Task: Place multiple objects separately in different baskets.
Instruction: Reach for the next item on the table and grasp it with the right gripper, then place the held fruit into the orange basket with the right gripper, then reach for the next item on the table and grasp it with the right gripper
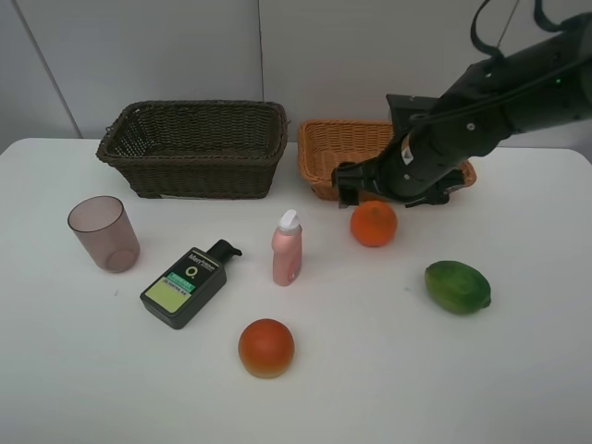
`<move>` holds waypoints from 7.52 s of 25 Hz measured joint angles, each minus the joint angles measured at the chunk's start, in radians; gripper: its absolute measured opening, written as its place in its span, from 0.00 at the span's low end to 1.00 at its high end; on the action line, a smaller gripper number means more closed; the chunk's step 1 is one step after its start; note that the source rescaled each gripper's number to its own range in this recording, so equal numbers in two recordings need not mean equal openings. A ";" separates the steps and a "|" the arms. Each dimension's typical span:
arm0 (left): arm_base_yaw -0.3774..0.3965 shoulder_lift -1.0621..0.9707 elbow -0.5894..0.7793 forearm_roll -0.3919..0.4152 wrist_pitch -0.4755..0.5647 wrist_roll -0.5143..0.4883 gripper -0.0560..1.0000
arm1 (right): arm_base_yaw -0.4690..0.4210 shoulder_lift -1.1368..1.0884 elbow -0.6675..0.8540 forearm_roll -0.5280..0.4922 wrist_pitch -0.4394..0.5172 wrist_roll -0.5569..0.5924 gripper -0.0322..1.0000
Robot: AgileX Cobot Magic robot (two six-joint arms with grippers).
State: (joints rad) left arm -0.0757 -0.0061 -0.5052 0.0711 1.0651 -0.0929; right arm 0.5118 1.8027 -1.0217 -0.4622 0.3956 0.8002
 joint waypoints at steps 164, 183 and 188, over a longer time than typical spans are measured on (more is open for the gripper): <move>0.000 0.000 0.000 0.000 0.000 0.000 0.96 | -0.233 0.465 -0.667 0.219 0.157 -0.532 0.76; 0.000 0.000 0.000 0.000 0.000 0.000 0.96 | -0.172 0.153 -0.516 0.197 0.382 -0.615 0.97; 0.000 0.000 0.000 0.000 0.000 0.000 0.96 | -0.148 -0.001 -0.323 0.271 0.402 -0.730 0.97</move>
State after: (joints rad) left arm -0.0757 -0.0061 -0.5052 0.0711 1.0651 -0.0929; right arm 0.3639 1.8012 -1.3450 -0.1915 0.7980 0.0702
